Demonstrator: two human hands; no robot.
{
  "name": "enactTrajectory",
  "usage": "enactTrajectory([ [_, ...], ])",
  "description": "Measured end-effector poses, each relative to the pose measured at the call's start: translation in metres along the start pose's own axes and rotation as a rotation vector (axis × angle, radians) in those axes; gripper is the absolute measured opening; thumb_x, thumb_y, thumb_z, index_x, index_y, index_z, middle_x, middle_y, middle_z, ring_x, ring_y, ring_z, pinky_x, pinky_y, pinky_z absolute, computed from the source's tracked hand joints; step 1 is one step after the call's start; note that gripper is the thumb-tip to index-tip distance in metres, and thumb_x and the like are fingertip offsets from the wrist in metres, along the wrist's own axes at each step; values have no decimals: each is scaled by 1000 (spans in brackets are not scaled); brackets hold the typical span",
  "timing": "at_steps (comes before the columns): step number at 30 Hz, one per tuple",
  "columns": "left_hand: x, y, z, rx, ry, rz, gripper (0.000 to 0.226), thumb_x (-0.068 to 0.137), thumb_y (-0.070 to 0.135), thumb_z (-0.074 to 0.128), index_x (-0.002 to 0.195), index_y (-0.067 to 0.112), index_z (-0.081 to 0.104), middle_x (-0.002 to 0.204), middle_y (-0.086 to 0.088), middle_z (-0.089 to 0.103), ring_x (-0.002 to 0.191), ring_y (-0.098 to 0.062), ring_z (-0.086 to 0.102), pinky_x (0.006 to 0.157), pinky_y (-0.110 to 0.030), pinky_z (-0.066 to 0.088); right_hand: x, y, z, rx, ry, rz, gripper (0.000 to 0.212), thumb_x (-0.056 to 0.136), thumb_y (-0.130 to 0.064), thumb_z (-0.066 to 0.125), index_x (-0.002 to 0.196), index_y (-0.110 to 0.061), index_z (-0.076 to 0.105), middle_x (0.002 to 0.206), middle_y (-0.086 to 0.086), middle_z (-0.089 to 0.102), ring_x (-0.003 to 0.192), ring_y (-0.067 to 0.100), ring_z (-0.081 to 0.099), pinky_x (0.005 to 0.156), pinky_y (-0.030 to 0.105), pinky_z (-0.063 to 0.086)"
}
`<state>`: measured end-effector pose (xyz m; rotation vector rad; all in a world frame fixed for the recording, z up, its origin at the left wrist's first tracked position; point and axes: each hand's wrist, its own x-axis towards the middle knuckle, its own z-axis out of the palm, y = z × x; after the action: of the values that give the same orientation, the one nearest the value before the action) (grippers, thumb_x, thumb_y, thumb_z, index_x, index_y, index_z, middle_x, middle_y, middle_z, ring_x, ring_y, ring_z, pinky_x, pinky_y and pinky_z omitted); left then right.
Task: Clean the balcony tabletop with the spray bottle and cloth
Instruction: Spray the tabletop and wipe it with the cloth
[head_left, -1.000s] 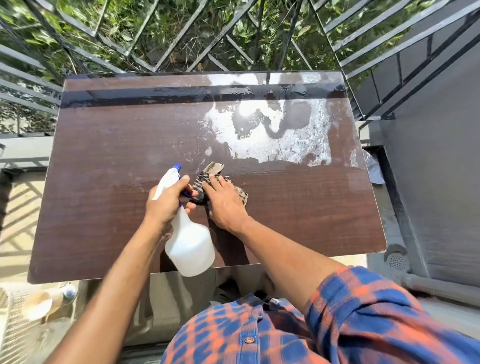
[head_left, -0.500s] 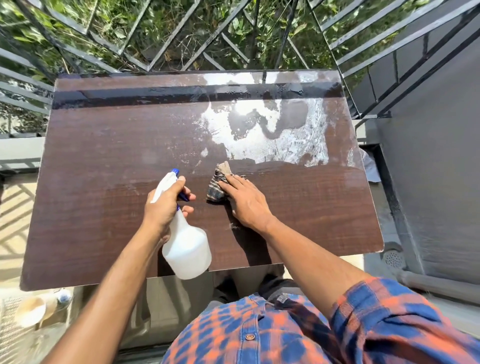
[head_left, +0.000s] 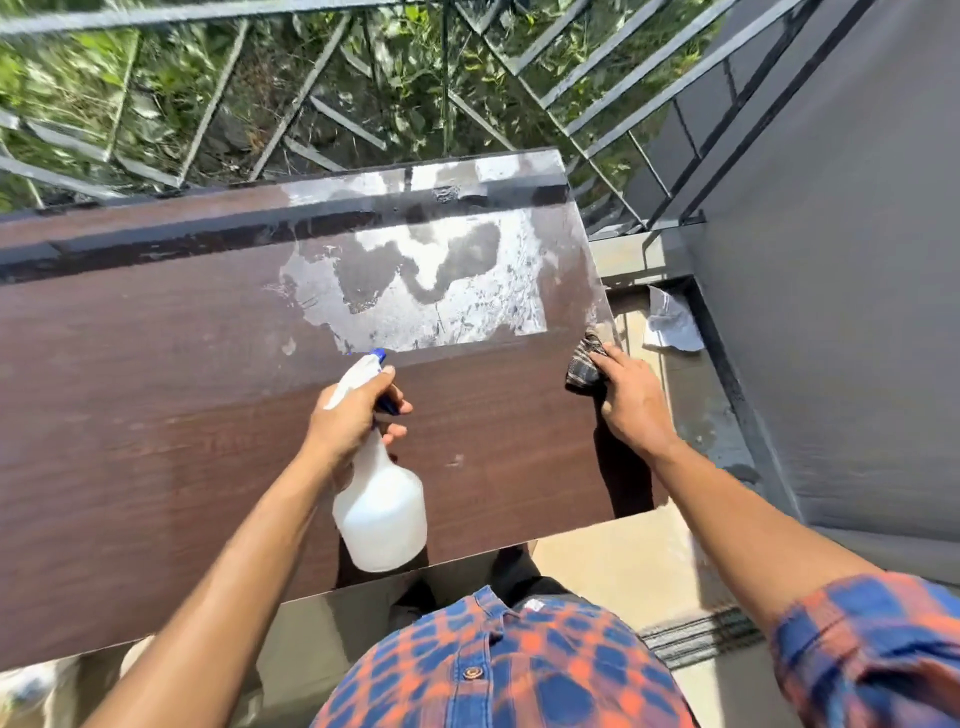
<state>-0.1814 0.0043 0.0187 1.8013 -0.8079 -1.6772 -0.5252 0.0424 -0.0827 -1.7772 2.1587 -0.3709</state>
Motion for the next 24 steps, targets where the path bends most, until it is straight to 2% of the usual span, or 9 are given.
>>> enactTrajectory([
  [3, -1, 8, 42, 52, -84, -7, 32, 98, 32, 61, 73, 11, 63, 72, -8, 71, 49, -19, 61, 47, -22, 42, 11, 21, -29, 134, -23, 261, 62, 69, 11, 54, 122, -18, 69, 121, 9, 70, 111, 34, 63, 93, 34, 47],
  [6, -2, 14, 77, 86, -155, -7, 33, 99, 31, 60, 73, 10, 63, 74, -10, 70, 54, -23, 64, 49, -25, 42, 20, 33, -45, 340, 43, 511, 50, 84, -3, 50, 125, -27, 66, 117, 7, 70, 110, 31, 62, 93, 35, 46],
  [10, 1, 17, 117, 143, -208, -1, 19, 99, 30, 61, 91, 14, 66, 74, -10, 69, 55, -25, 65, 53, -28, 42, 21, 46, -54, 534, 145, 516, 42, 88, -5, 48, 124, -21, 64, 108, 4, 69, 96, 21, 61, 88, 34, 49],
  [11, 2, 17, 127, 130, -219, 1, 10, 100, 28, 61, 101, 19, 65, 73, -10, 68, 58, -26, 65, 55, -28, 45, 22, 47, -55, 581, 156, 523, 40, 88, -3, 48, 120, -20, 65, 103, 2, 69, 88, 16, 61, 82, 29, 49],
  [13, 4, 15, 148, 101, -251, -4, 16, 100, 22, 61, 115, 28, 60, 71, -9, 63, 66, -26, 63, 60, -33, 51, 20, 50, -59, 643, 153, 530, 39, 89, 3, 47, 113, -22, 64, 93, -6, 66, 73, 5, 56, 66, 12, 45],
  [15, 5, 15, 169, 121, -281, -6, 14, 100, 19, 59, 111, 27, 61, 74, -12, 58, 68, -28, 60, 52, -30, 53, 20, 52, -60, 669, 151, 528, 41, 90, 7, 46, 116, -19, 65, 91, -6, 63, 70, 5, 53, 55, 2, 38],
  [17, 5, 16, 187, 135, -276, -20, 12, 99, 18, 59, 102, 30, 62, 74, -14, 55, 67, -29, 58, 42, -24, 47, 19, 57, -60, 696, 162, 538, 38, 90, 8, 47, 114, -16, 66, 93, -3, 63, 71, 8, 53, 53, 2, 37],
  [21, 11, 11, 214, 92, -239, -103, 12, 96, 21, 61, 104, 29, 67, 64, -8, 49, 52, -25, 52, 54, -33, 52, 17, 68, -59, 720, 150, 573, 39, 91, 6, 50, 120, -14, 67, 99, -1, 67, 75, 5, 58, 53, 2, 37],
  [24, 15, 9, 223, 88, -214, -124, 12, 93, 23, 63, 103, 27, 69, 62, -7, 49, 45, -23, 52, 58, -36, 53, 17, 71, -60, 747, 154, 573, 41, 89, 5, 50, 120, -16, 67, 96, -6, 66, 84, 12, 61, 55, 0, 37],
])
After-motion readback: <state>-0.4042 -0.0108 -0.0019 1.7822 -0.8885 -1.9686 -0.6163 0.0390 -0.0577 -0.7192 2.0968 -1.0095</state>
